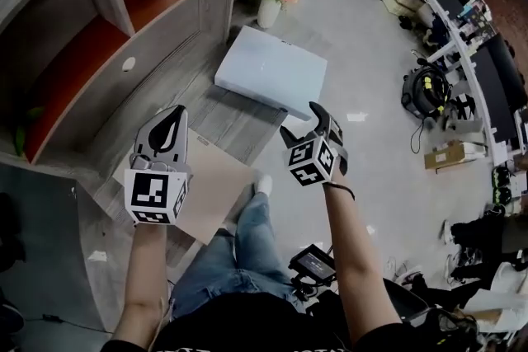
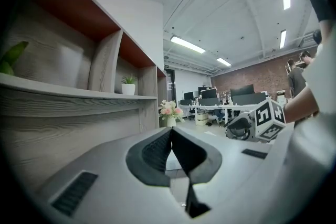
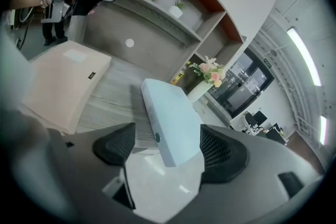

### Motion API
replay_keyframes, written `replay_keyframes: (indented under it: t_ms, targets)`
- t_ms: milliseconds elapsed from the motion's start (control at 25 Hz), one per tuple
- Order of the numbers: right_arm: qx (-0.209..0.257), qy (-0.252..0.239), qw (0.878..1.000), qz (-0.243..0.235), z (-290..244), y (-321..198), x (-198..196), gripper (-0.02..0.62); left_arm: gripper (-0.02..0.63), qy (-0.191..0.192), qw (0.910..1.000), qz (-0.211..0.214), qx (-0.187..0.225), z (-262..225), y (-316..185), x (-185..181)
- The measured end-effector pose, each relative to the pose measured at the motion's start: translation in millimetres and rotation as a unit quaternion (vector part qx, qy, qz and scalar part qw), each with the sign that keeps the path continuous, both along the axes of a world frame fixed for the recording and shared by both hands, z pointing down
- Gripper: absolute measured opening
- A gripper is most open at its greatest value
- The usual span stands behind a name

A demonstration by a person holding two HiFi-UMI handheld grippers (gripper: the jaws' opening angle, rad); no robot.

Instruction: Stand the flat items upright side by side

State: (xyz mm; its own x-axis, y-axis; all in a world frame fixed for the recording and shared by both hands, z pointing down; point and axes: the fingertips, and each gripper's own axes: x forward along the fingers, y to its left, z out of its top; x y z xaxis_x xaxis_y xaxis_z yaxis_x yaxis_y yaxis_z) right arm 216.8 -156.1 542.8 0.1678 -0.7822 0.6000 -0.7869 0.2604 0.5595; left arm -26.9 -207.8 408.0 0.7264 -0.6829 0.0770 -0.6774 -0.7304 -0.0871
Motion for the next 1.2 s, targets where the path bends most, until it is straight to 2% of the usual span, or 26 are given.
replay_keyframes:
  t_ms: [400, 560, 680, 960, 1200]
  targets:
    - [-0.057, -0.013, 0.997, -0.039, 67, -59, 14, 0.393, 0.012, -0.032, 0.9988, -0.034, -0.016, 27, -16, 4]
    - [-0.091, 0.008, 0.995, -0.043, 98, -74, 30, 0.394, 0.012, -0.044, 0.9974, -0.051, -0.027, 37, -21, 1]
    - [-0.111, 0.032, 0.991, -0.068, 114, -72, 40, 0.394, 0.012, -0.052, 0.9963, -0.059, -0.034, 44, -23, 1]
    - [-0.127, 0.111, 0.975, -0.146, 125, -59, 46, 0.393, 0.012, -0.056, 0.9945, -0.075, -0.048, 56, -22, 1]
    - [-0.127, 0.15, 0.969, -0.151, 130, -42, 55, 0.394, 0.012, -0.056, 0.9942, -0.08, -0.046, 56, -18, 1]
